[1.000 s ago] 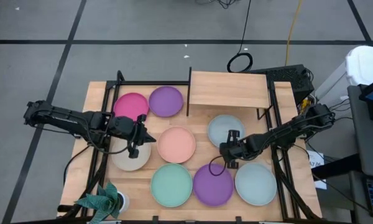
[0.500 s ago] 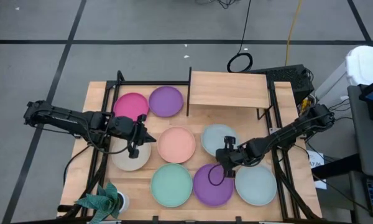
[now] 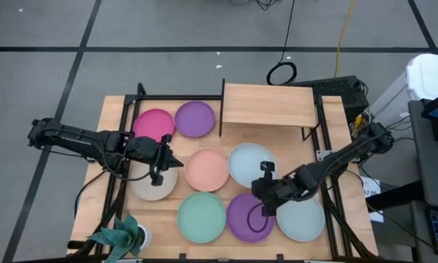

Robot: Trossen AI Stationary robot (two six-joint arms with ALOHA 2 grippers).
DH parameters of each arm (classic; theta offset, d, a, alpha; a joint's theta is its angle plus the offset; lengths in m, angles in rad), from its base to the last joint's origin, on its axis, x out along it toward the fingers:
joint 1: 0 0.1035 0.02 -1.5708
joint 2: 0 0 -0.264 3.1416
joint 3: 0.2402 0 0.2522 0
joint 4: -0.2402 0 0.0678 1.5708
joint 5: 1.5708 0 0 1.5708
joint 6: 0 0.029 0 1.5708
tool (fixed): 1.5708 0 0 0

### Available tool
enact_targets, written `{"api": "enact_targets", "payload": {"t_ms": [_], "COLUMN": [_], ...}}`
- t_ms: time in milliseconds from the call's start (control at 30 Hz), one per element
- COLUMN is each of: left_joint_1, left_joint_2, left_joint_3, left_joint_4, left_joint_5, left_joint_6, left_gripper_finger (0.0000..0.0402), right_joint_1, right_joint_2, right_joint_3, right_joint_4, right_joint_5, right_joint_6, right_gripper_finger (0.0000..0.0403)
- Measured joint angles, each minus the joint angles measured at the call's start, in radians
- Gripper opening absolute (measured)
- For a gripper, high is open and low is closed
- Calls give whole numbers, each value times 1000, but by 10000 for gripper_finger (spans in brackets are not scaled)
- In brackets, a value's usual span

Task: Place and stack plates onto a shelf
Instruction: Put the top light blue plate on the shelf

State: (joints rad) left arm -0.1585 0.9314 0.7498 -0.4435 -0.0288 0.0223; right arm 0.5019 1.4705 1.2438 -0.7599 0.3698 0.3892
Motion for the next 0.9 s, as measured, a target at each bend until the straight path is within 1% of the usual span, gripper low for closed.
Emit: {"api": "enact_targets", "payload": {"t_ms": [200,333,433,633,900], "left_joint_1": [0,0,0,0,0], "left_joint_2": [0,0,0,0,0], "left_joint_3": [0,0,0,0,0], "left_joint_4": [0,0,0,0,0], "left_joint_5": [0,0,0,0,0], "left_joint_6": [0,0,0,0,0], "left_gripper_finger": [5,5,5,5,5], "right_joint_1": [0,-3,-28,-127,-282], "right_joint_2": [0,0,0,0,0], "right_joint_3": [122,209,267,337,352], "right_joint_4": [-162,-289,-388,-536,-647], "right_joint_5": [1,46,53,78,73], "right_joint_6": [18,18,18,0,-78], "right_gripper_finger": [0,0,0,0,0]}}
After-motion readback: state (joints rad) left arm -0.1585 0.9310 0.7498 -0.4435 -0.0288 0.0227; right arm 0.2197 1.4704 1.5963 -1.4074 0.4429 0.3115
